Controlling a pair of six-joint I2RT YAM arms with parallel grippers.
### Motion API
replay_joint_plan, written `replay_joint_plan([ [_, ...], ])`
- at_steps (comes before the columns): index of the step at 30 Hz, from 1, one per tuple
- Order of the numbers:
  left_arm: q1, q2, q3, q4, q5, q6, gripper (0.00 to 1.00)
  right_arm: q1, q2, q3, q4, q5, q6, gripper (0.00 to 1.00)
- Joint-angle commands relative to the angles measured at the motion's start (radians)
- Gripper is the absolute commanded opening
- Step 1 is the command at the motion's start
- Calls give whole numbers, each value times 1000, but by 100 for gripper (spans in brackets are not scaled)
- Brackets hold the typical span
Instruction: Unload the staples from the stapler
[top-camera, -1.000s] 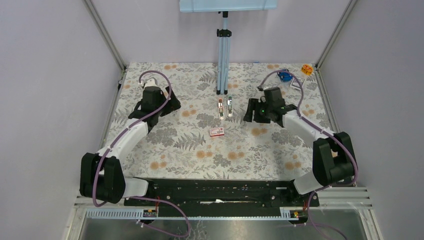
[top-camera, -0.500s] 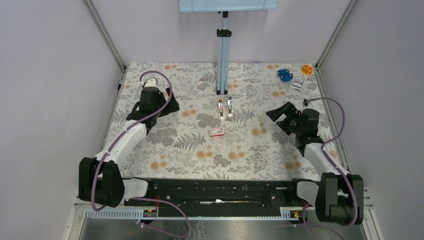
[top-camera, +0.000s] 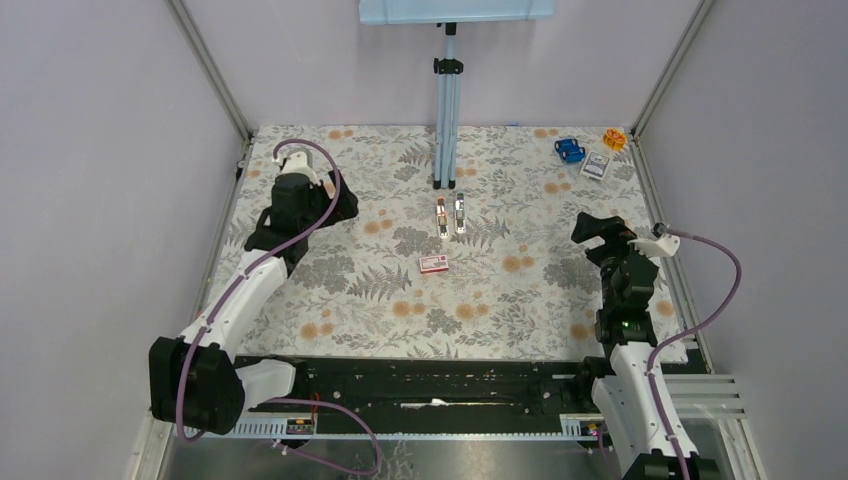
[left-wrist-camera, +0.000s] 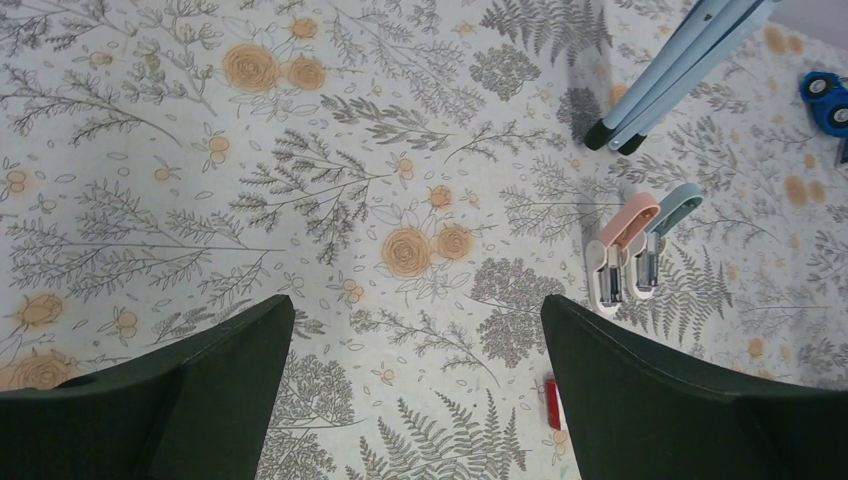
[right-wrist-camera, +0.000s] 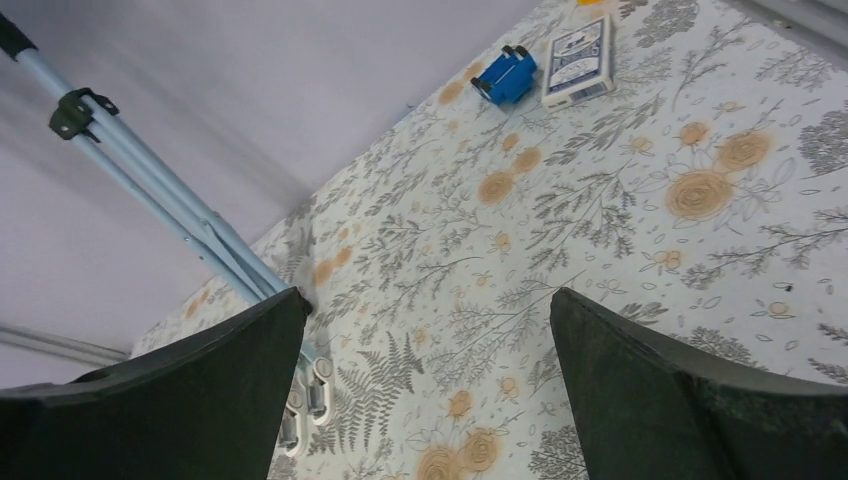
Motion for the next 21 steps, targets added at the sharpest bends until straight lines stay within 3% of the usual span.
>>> replay_joint_plan([
  [1,4,-28,-5,74,27,-2,99,2,2,23,-15,112,-74,100],
  [21,6,-43,-12,67,9,4,99,1,43,89,-110,145,-38,100],
])
